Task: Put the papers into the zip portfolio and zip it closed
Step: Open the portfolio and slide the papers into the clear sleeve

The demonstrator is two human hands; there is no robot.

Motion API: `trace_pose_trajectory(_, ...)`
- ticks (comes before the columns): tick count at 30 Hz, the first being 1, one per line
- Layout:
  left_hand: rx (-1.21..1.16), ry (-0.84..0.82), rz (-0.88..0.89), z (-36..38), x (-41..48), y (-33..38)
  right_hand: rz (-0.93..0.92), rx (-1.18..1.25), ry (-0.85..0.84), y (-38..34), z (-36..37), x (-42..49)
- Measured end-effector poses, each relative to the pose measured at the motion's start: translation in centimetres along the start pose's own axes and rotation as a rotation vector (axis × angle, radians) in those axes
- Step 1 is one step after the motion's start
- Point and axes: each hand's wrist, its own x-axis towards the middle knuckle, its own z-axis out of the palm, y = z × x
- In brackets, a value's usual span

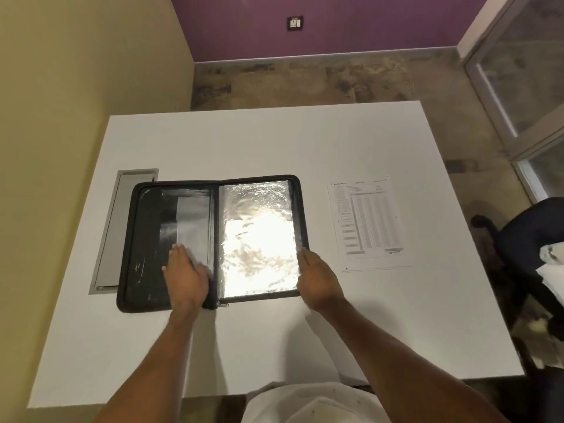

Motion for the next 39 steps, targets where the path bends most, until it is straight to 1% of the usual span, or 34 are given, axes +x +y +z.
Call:
trace_pose_trajectory(2,-0.105,-0.028,0.044,1.9,-1.0,4.1,0.014,-0.008,0.045,1.7,-1.9,0.9)
trace_pose_trajectory(3,-0.143,-0.041,0.075,2.9,-1.5,6.2,0.018,-0.014,0.039,2.6,-2.8,1.3)
trace_pose_trajectory(6,-0.237,-0.084,0.135,5.7,-3.5,12.7,0.041,-0.055,0.064,5.9,-5.4,2.5)
trace_pose_trajectory(9,-0.293,-0.127,0.182,8.5,-5.1,18.4,0.072,-0.047,0.085,9.1,-8.0,4.0)
trace_pose_trajectory(14,-0.376,-0.226,0.179,12.7,-6.0,25.6,0.108,-0.043,0.113,14.2,-11.4,5.6)
trace_pose_trajectory(17,-0.388,-0.254,0.165,14.8,-6.2,28.9,0.180,-0.009,0.100,17.2,-12.7,6.9)
trace_pose_trajectory(21,-0.408,-0.268,0.142,17.5,-6.0,31.8,0.361,0.150,0.135,20.2,-13.3,8.6)
trace_pose_trajectory(25,-0.378,-0.227,0.042,19.5,-6.2,33.9,0.491,0.193,0.114,22.4,-12.9,10.0)
trace_pose_trajectory(30,-0.244,-0.251,-0.056,21.1,-6.1,35.2,0.597,0.232,0.077,23.7,-12.2,10.9)
trace_pose_trajectory(37,-0.229,-0.241,-0.138,21.9,-6.2,36.7,0.624,0.306,0.122,23.9,-11.8,11.4)
trace_pose_trajectory(39,-0.213,-0.234,-0.206,21.8,-5.7,37.4,0.612,0.317,0.120,24.2,-11.9,11.3)
